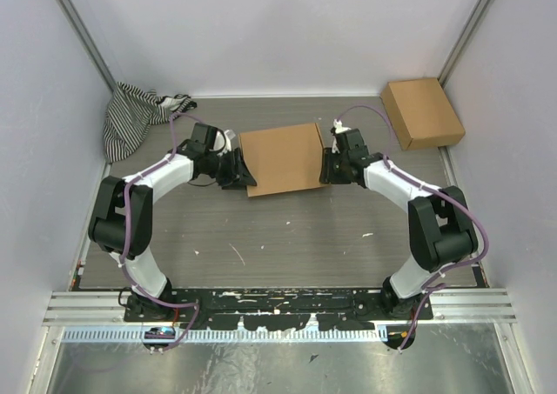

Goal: Fold the paper box

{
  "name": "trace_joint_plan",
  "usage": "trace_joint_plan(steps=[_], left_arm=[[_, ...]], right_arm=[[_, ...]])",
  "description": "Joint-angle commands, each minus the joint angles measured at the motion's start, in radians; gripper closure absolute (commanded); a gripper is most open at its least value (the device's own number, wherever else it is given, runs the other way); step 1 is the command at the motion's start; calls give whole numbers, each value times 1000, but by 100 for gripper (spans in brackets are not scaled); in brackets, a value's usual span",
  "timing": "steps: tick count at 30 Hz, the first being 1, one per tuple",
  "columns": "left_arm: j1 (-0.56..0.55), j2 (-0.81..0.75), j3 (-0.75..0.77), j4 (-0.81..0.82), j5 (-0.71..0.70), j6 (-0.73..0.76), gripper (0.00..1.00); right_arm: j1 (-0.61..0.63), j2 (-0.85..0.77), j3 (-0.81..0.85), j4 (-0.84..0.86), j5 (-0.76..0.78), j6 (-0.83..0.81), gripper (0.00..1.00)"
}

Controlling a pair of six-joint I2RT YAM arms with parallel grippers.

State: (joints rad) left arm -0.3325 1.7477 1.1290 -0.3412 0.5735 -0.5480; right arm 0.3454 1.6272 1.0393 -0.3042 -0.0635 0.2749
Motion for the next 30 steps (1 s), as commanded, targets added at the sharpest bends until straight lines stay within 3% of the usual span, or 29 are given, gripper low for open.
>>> trace_joint_plan(steps=[1,18,30], left_arm=[[-8,8,2,18,37,3,50],[-9,15,15,13,35,6,50],[-7,-16,51,-58,-41,39,44]], right_arm=[[10,-76,-33,129,38,-4,56],[10,-119,-127,316,64,18,54],[9,-129,-108,311,44,25,49]])
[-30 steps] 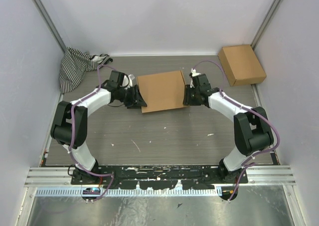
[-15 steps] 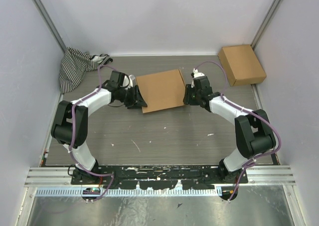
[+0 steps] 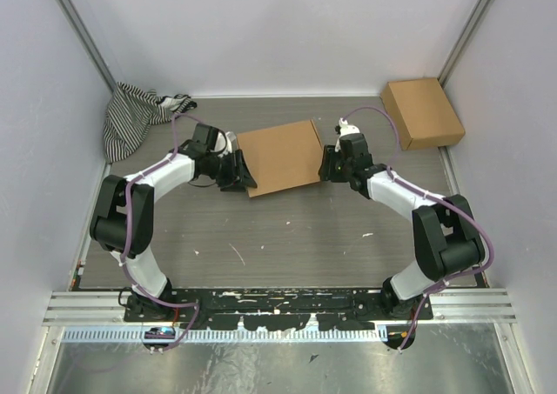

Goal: Fold the paper box

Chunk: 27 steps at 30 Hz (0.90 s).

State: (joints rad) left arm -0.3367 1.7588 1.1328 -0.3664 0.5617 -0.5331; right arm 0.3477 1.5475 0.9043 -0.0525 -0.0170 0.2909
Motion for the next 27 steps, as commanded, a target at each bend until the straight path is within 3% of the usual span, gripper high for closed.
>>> trace_joint_plan(steps=[1,27], left_arm=[[-2,-23,55,-40,-28,25,44],[-2,13,75,-32,-23,19,46]], right_arm=[[6,-43,26,68,-7,10,50],[-17,59,-35,228,-86,58,54]])
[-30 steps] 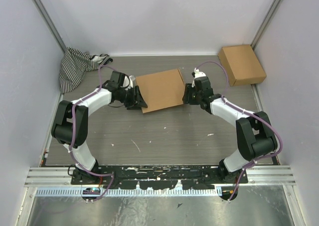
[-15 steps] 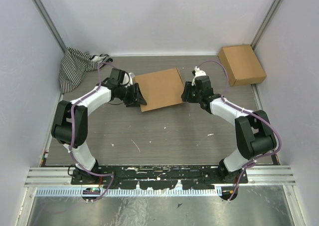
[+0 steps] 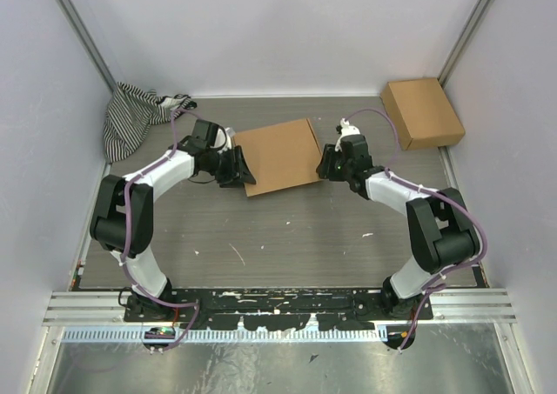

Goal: Fold the paper box

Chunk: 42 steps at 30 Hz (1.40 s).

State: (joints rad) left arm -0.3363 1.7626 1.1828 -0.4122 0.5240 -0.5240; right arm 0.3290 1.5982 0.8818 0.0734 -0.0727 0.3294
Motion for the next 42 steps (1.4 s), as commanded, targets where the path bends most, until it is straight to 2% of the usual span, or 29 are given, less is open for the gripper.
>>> trace_joint_plan(steps=[1,18,27,34,38,40,42], left_arm=[[-3,11,24,16,14,9,46],[-4,43,-11,142,6,-7,48],[-3,24,-27,158,-139,38,49],[-3,-175,-45,72,-295,53,39],[-3,-260,13,-27,-377,84,36],[-3,-275,38,-21,-390,75,35],[-3,-247,66,65,-357,54,35]], right_arm=[[2,11,-16,112,-30,19,54],[2,58,-144,423,-18,65,59],[2,131,-149,507,11,90,59],[2,-9,-148,370,53,88,51],[2,-111,-125,237,79,68,48],[3,-134,-83,142,79,55,49],[3,-113,-13,21,63,48,56]])
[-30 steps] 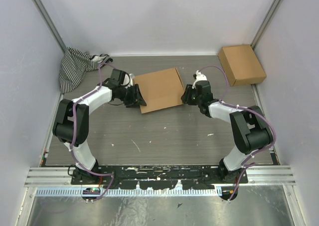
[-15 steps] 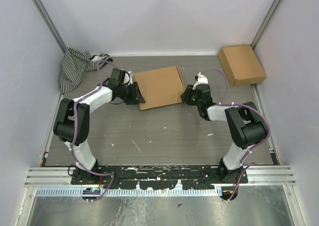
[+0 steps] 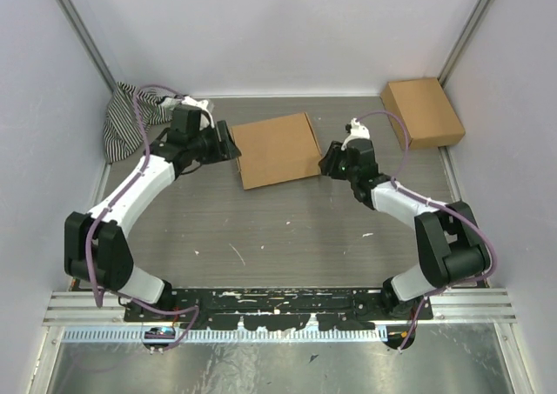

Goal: Fold the paper box

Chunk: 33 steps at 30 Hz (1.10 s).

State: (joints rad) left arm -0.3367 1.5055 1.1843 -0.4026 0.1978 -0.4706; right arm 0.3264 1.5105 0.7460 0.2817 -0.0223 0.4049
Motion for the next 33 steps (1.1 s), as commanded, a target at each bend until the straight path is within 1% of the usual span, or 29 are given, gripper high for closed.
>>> trace_joint_plan(steps=[1,3,4,5,10,14,16,21,26,30,33], left_arm=[[-2,50,106,69,-7,-8,35],[-7,165,227,62,47,-18,38],[-13,229,295,52,74,-20,39],[-24,295,354,48,84,-18,40],[-94,550,566,68,74,-5,40],[-132,687,703,42,75,0,40],[-151,728,740,18,78,11,39],[-185,765,744,-15,69,32,40],[-186,802,745,-70,100,41,51],[-187,830,753,-104,118,54,54],[-186,856,769,-123,138,57,55]], right_arm=[[5,-2,162,-248,-2,-33,63],[6,40,224,-329,-29,-38,85],[8,46,227,-333,-34,-36,95],[8,47,219,-334,-34,-32,99],[12,79,231,-372,-40,-27,99],[16,126,251,-399,-38,-33,99],[20,149,261,-408,-35,-36,99],[21,223,284,-394,-20,-42,99],[21,336,359,-340,-23,-40,99],[22,419,432,-281,-50,-26,99],[22,443,437,-190,-60,-6,99]])
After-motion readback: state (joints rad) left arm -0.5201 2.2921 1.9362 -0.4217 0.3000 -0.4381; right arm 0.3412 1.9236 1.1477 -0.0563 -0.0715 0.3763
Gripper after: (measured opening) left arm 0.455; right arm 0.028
